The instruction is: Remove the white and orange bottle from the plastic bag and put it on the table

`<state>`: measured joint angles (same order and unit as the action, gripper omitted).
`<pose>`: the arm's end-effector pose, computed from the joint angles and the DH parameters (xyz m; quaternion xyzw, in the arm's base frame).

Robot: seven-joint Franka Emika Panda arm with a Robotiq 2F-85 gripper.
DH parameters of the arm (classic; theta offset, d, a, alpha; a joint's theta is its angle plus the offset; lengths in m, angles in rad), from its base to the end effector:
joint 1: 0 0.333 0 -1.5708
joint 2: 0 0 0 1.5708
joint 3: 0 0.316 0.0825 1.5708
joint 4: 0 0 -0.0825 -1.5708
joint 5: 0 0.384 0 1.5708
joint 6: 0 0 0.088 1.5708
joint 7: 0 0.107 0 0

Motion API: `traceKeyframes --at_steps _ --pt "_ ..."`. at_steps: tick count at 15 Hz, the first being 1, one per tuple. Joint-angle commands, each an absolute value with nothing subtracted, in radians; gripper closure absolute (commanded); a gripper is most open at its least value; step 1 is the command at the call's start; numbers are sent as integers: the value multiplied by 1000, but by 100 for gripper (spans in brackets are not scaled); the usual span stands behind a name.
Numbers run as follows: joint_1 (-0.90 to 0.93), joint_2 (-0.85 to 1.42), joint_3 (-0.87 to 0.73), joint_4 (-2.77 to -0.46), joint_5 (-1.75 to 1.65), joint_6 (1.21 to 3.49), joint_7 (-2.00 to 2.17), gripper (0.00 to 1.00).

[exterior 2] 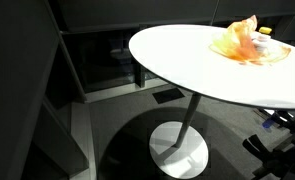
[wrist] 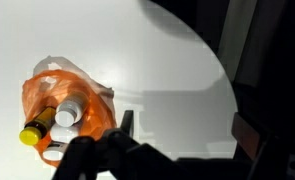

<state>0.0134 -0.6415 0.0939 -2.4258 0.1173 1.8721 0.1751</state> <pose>0.3641 0.0527 0.5349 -0.9970 0.0569 -0.0390 0.0341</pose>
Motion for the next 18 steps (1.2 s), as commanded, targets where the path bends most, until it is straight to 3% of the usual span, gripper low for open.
traceKeyframes --at_steps 1,10,18 --pt "-34 -577 86 -2349 37 1866 190 0" --pt "-84 -442 -33 -2301 -27 1924 106 0" --pt "-94 -467 -25 -2343 -37 1953 147 0"
